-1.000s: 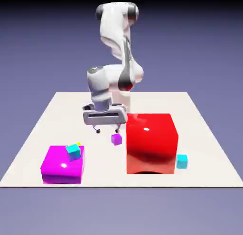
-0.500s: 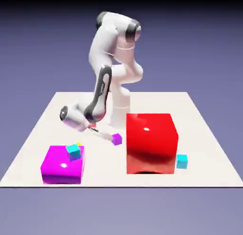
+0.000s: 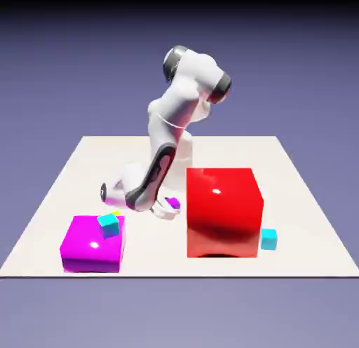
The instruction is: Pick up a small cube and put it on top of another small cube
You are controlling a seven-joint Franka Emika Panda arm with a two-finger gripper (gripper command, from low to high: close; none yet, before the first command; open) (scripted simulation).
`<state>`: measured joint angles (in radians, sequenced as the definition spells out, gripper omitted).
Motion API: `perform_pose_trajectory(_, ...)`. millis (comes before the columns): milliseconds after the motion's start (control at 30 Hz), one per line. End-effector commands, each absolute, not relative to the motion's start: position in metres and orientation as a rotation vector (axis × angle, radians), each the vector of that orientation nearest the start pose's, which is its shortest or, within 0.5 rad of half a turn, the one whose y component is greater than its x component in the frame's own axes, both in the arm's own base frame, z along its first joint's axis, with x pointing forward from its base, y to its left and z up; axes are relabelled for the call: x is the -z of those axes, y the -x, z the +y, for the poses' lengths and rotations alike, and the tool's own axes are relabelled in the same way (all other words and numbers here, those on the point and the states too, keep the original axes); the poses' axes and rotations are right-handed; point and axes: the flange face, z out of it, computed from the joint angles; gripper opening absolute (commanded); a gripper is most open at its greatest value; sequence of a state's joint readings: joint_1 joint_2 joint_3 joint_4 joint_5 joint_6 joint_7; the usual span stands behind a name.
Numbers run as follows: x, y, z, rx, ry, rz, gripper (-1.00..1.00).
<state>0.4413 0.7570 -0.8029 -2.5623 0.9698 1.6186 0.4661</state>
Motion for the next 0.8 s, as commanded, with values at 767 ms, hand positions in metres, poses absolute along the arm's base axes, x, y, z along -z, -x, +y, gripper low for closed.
perform_pose_trajectory(767, -0.155, -0.216, -0.327, -0.965, 0.010, 2.183, -1.00)
